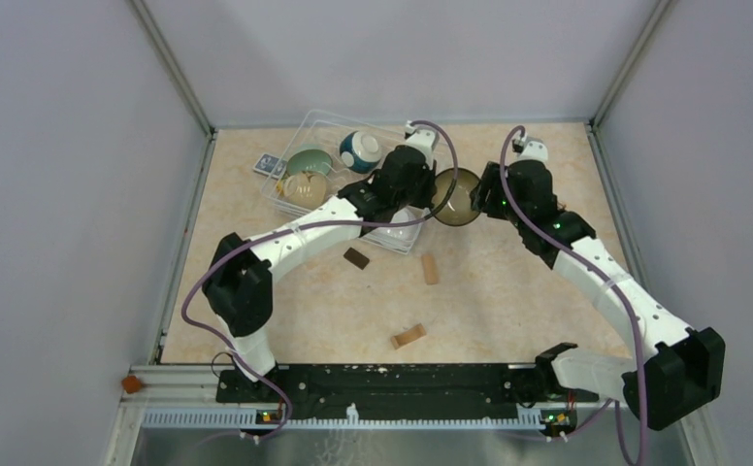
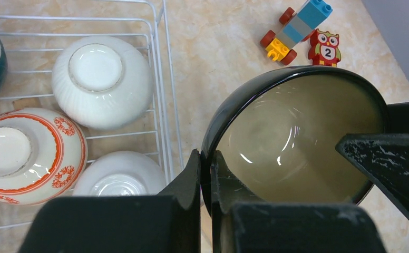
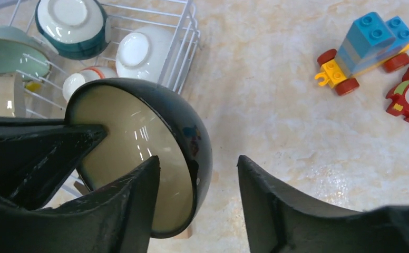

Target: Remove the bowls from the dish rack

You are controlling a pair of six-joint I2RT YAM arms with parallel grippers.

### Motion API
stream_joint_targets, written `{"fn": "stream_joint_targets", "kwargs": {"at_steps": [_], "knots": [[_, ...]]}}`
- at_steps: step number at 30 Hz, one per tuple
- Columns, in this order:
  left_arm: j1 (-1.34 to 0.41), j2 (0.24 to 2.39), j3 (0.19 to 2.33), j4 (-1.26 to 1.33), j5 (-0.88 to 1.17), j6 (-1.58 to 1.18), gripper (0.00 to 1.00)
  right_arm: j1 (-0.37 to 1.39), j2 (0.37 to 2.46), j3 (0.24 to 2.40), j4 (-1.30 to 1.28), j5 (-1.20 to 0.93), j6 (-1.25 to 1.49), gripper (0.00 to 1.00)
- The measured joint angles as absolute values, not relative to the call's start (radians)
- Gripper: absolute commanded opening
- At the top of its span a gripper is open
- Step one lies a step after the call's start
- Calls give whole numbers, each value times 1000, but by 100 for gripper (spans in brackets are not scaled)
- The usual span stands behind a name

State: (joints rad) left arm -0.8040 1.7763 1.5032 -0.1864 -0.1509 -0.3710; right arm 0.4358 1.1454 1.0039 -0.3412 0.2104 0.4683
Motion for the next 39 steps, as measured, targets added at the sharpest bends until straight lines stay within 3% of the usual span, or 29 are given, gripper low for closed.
{"fn": "stream_joint_targets", "kwargs": {"at_steps": [6, 11, 17, 19, 22, 23, 25, 26, 29, 39], "knots": [[-811, 1776, 1504, -185, -147, -362, 5, 436, 1150, 1003, -347, 260, 488, 28], [-812, 1777, 1504, -179, -121, -361, 8, 441, 1151, 1002, -345, 273, 493, 24], [-811, 1777, 1504, -173, -92, -362, 19, 442, 1161, 990, -352, 287, 481, 0], [-810, 1777, 1504, -164, -87, -362, 23, 442, 1171, 986, -367, 290, 471, 0], [-805, 1777, 1504, -142, -60, -365, 39, 442, 1193, 979, -378, 300, 476, 0], [-803, 1777, 1504, -130, -45, -367, 47, 442, 1200, 980, -380, 306, 476, 0], [-801, 1776, 1504, -97, -9, -367, 75, 434, 1223, 980, -401, 323, 474, 0], [-801, 1774, 1505, -82, 13, -369, 82, 429, 1236, 980, -414, 324, 474, 0], [-796, 1769, 1505, -68, 76, -373, 90, 405, 1267, 980, -443, 315, 474, 0], [-714, 1659, 1465, -96, 165, -379, 99, 245, 1396, 1040, -481, 290, 540, 0]]}}
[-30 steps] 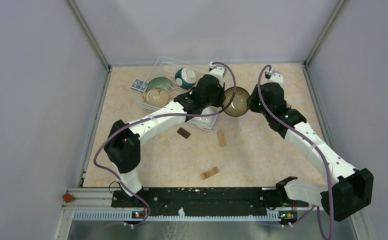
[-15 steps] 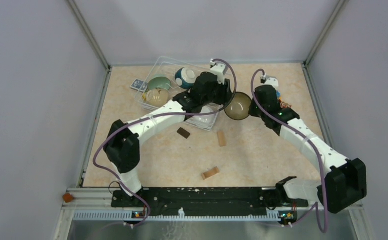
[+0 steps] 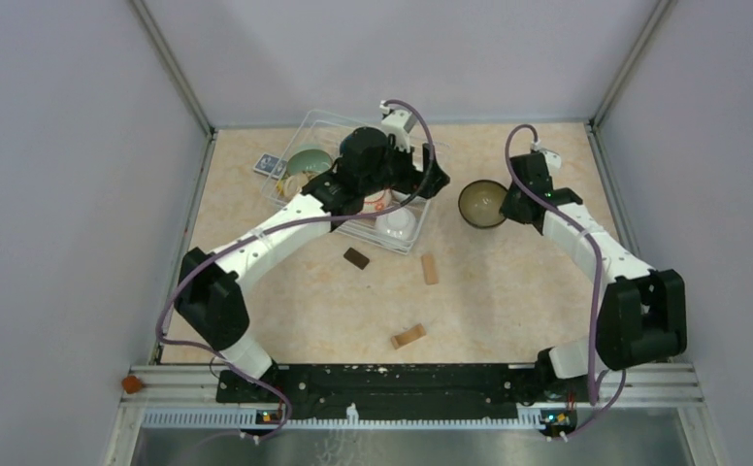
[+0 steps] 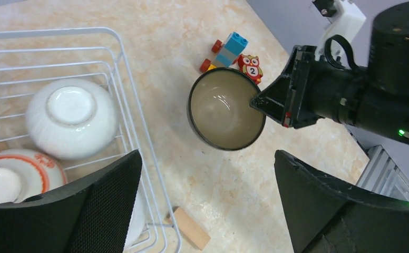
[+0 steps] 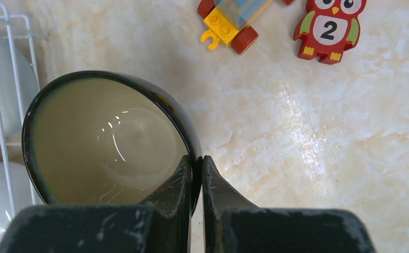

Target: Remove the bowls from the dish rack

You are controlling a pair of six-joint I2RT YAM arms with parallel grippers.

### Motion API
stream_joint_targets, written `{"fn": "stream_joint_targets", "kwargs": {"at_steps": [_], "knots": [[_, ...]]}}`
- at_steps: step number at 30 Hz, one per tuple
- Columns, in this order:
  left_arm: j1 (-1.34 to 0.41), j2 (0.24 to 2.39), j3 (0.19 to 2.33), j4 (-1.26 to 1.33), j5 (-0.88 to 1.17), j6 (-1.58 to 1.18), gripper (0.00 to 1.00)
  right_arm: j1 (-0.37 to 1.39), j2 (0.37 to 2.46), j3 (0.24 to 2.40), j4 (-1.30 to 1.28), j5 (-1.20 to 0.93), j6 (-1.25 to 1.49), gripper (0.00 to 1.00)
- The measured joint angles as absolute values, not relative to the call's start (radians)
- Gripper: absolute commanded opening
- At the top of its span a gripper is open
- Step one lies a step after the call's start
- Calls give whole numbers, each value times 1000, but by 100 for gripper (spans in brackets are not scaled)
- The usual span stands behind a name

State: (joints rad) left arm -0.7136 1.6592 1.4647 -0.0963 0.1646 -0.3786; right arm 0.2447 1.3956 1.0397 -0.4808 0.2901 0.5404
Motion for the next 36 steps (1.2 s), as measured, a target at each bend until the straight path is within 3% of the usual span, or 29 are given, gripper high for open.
{"fn": "stream_joint_targets", "kwargs": {"at_steps": [11, 22, 27, 31, 36], "knots": [[-498, 1470, 1279, -143, 184, -387, 99, 221, 1651, 1239, -514, 280, 659, 0], [-456, 1240, 1120, -169, -22, -393, 99, 171, 1801, 1272, -455, 234, 705, 0], [-435, 1168, 1073, -191, -125, -393, 99, 168, 1856, 1331, -413, 239, 698, 17], [-418, 1156, 1063, -210, -179, -394, 99, 167, 1872, 1365, -383, 237, 670, 41], [-394, 1152, 1050, -224, -196, -394, 99, 167, 1869, 1381, -339, 234, 628, 49]]}}
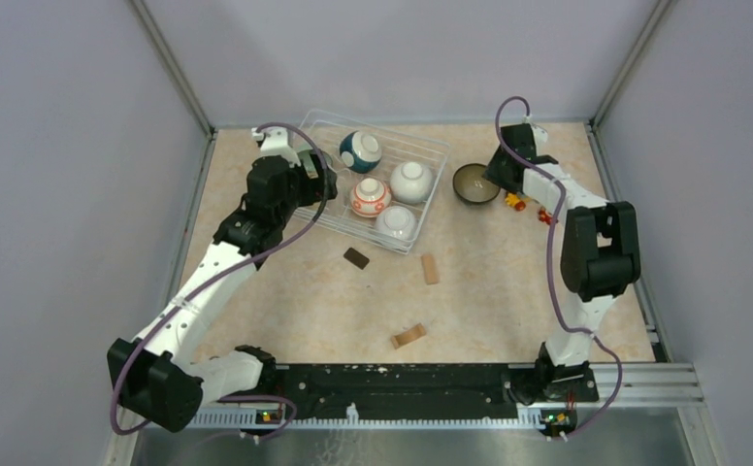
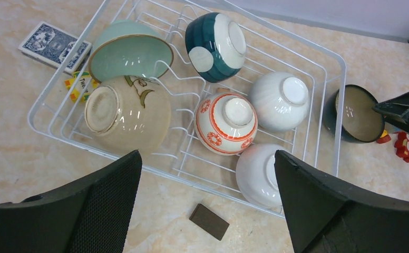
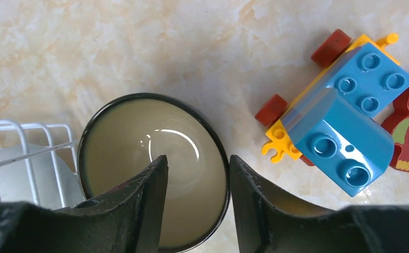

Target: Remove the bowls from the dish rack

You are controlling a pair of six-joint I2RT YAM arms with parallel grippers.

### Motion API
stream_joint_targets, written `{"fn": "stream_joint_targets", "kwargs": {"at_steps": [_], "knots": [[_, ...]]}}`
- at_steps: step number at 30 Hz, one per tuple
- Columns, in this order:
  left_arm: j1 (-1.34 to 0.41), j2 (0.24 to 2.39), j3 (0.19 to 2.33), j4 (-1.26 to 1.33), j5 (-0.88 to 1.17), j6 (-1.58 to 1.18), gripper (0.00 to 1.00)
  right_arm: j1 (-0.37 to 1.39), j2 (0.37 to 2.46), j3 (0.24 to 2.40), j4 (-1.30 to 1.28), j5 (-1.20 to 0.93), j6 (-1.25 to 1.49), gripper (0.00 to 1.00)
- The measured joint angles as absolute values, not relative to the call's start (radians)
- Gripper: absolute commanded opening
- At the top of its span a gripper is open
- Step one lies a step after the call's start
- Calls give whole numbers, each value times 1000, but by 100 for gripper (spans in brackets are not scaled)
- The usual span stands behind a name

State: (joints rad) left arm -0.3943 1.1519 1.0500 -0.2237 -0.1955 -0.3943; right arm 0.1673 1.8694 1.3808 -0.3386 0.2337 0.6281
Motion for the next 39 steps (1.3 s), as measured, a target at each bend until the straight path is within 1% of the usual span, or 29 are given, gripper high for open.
{"fn": "stream_joint_targets", "kwargs": {"at_steps": [3, 8, 11, 14, 16, 17, 27, 39], "knots": [[-379, 1153, 1050, -228, -191, -394, 99, 167, 1850, 1372, -310, 217, 601, 61], [-367, 1159, 1050, -234, -171, -396, 99, 167, 1769, 1348, -299, 179, 556, 63], [-366, 1160, 1050, -233, -154, -405, 99, 167, 1699, 1319, -267, 126, 514, 69], [-366, 1160, 1050, -227, -143, -428, 99, 167, 1614, 1254, -236, 78, 490, 78], [-366, 1160, 1048, -219, -136, -444, 99, 167, 1567, 1209, -204, 52, 484, 89], [-366, 1160, 1044, -208, -131, -454, 99, 167, 1541, 1184, -190, 37, 484, 91], [-363, 1160, 949, -111, -100, -556, 99, 167, 1271, 936, -21, -135, 522, 92], [-361, 1204, 897, 102, -73, -660, 99, 167, 1003, 699, 65, -162, 564, 95]]}}
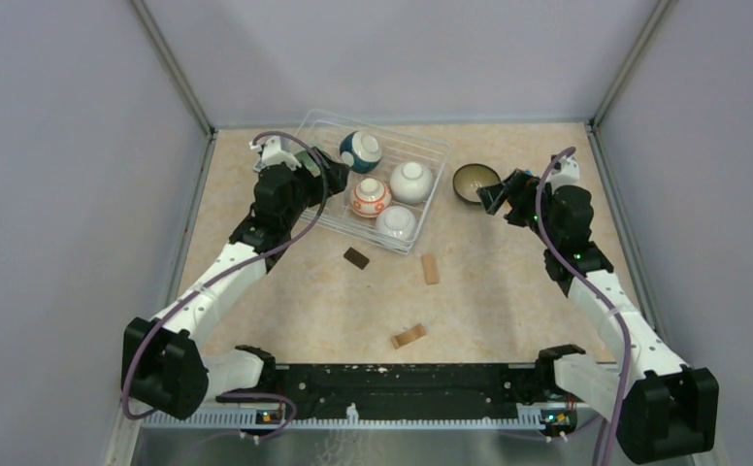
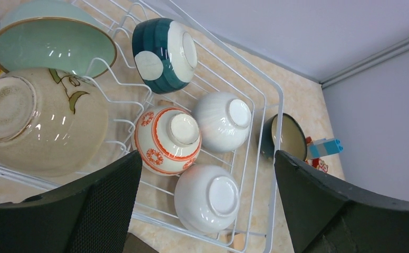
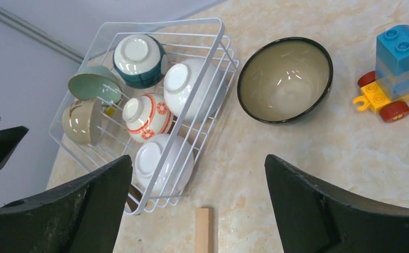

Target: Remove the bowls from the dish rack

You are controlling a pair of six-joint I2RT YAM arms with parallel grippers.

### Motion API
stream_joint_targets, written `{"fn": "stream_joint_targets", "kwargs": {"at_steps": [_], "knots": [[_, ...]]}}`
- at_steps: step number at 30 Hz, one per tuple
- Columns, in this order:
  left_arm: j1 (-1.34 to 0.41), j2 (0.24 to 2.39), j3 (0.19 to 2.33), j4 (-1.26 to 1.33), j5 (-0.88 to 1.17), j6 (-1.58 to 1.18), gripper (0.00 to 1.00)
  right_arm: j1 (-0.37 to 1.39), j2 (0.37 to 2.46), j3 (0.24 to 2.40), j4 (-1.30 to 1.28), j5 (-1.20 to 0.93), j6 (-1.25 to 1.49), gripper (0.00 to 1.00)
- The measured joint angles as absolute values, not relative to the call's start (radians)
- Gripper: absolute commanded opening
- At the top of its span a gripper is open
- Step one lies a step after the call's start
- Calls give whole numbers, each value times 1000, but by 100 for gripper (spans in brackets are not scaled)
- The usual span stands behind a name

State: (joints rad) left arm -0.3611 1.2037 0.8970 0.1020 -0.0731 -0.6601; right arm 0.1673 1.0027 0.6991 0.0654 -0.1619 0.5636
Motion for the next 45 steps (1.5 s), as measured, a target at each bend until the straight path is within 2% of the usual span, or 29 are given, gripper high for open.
{"fn": "stream_joint_targets", "kwargs": {"at_steps": [5, 12, 26, 35, 45], "knots": [[-343, 1262, 896, 171, -87, -728, 99, 167, 939, 651, 104, -190, 583, 99], [-311, 1365, 911, 224, -96, -799, 99, 167, 928, 624, 107, -180, 617, 99], [-260, 1357, 893, 261, -206, -886, 99, 167, 861, 602, 43, -195, 607, 98], [-173, 1378, 879, 269, -199, -1016, 99, 167, 855, 596, 38, -239, 599, 98], [-163, 1384, 883, 264, -234, -1108, 99, 167, 825, 561, 67, -242, 605, 97]]}}
